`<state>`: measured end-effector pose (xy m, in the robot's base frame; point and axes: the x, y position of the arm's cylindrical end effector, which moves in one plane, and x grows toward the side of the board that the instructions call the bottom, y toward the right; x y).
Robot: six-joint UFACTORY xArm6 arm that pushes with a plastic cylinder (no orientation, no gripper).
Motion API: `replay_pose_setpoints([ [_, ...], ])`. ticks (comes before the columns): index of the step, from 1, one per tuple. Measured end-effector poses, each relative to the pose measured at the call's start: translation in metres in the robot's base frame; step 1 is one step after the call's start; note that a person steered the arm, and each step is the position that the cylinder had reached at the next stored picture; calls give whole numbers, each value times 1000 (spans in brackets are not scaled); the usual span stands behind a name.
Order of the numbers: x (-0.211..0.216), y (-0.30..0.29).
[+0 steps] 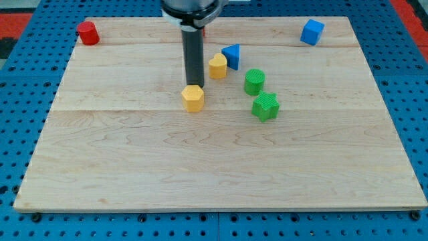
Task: Push the hexagon to the center left side of the board
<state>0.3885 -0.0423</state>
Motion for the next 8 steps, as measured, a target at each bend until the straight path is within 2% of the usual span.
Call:
replay_pose_setpoints([
  [2, 3, 34],
  [3, 18, 11],
  [4, 22, -49],
  [5, 23, -35],
  [6, 47, 16],
  [7, 73, 7],
  [8, 66, -52],
])
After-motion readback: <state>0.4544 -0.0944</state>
